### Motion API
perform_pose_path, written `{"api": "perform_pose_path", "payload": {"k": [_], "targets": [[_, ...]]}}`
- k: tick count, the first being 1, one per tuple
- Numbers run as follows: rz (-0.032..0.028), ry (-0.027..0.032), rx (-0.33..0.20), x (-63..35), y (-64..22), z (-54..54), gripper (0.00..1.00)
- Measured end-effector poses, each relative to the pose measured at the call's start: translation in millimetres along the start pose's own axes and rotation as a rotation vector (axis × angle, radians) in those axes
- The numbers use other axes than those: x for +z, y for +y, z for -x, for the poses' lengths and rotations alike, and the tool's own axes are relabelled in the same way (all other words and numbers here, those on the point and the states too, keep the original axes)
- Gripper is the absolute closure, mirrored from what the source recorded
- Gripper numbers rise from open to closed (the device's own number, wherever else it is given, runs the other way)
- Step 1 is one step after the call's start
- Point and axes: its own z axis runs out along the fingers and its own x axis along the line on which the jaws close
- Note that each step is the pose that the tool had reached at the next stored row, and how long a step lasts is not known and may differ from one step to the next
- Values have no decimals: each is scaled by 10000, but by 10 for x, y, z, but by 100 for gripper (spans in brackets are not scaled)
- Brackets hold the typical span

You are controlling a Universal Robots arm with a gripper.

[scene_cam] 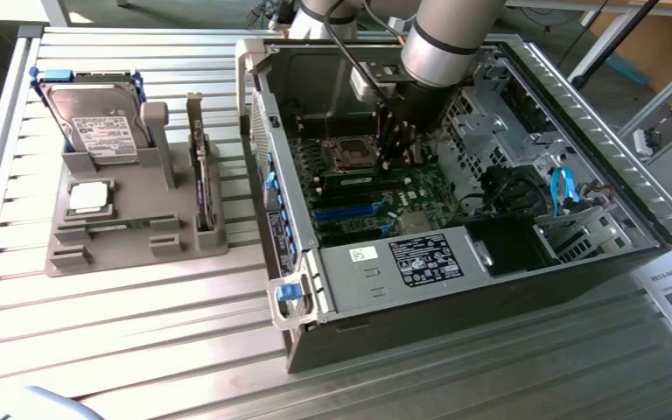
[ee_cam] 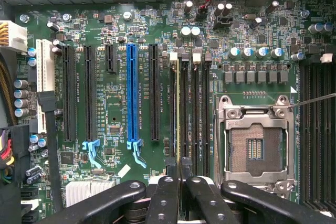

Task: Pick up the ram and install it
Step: 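Insert the ram into the slot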

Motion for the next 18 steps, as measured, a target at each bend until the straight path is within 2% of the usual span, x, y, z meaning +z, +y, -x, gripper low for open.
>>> {"api": "perform_pose_path", "payload": {"k": [18], "targets": [[0, 0, 0, 18, -1, 0, 88]]}}
